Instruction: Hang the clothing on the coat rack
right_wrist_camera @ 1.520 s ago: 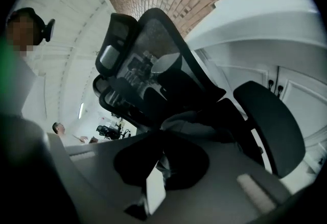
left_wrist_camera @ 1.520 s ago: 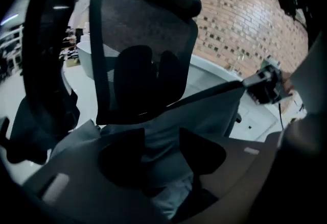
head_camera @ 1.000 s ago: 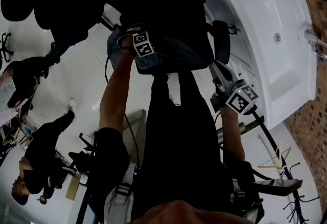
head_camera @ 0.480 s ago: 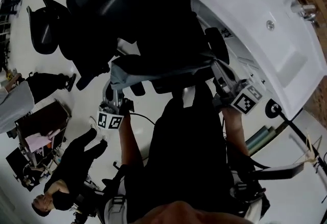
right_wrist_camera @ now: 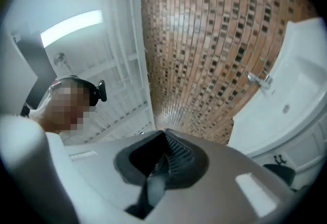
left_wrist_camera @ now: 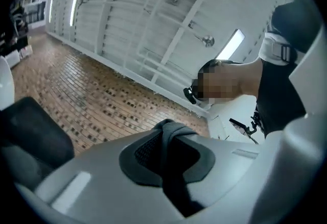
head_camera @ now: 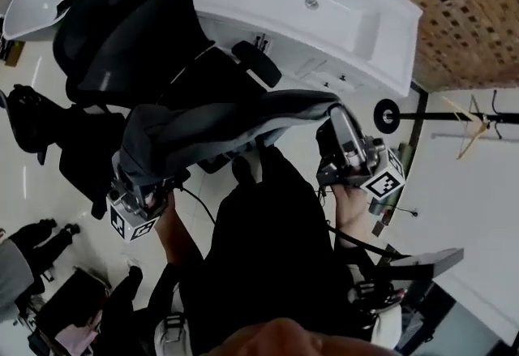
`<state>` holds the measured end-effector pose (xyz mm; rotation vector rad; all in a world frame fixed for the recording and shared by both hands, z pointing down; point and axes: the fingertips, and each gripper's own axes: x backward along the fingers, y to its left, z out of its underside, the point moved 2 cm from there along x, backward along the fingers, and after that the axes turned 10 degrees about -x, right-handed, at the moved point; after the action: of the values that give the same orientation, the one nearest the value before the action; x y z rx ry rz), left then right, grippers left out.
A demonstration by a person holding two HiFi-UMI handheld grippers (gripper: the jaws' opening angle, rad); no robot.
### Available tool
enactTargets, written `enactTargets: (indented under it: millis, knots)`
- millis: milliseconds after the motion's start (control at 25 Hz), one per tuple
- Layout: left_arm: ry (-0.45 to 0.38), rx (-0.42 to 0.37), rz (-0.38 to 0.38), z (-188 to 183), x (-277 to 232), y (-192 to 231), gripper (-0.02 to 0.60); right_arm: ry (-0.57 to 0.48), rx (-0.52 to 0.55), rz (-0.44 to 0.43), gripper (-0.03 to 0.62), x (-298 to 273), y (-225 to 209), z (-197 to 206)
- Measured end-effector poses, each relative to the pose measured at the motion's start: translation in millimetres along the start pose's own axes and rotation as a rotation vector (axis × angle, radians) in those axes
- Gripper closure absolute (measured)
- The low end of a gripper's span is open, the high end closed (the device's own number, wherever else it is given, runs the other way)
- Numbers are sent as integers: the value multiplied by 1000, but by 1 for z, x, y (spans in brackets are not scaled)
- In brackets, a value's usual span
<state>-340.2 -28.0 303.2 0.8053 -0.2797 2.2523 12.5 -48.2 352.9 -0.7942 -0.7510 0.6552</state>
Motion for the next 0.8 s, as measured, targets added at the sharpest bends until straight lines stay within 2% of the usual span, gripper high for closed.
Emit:
enactTargets:
  millis: [120, 240, 400, 480, 680, 800]
  knots:
    - [-15, 123, 105, 19, -42, -32, 566, -139, 105, 56, 585, 63, 35, -39]
    - [-3, 219, 224, 45, -94, -84, 566, -281, 198, 115, 585, 140, 61, -85]
    - [21, 349, 471, 100, -184, -178, 568, -519, 314, 226, 585, 261, 88, -137]
    - [31, 414, 566, 129, -223, -235, 566, -607, 352, 287, 585, 324, 97, -160]
    - [76, 602, 689, 196, -303, -375, 567, -759, 415, 376, 585, 458, 107, -227]
    - [61, 650, 762, 219, -357, -450, 567, -803, 470, 373, 585, 511, 116, -288]
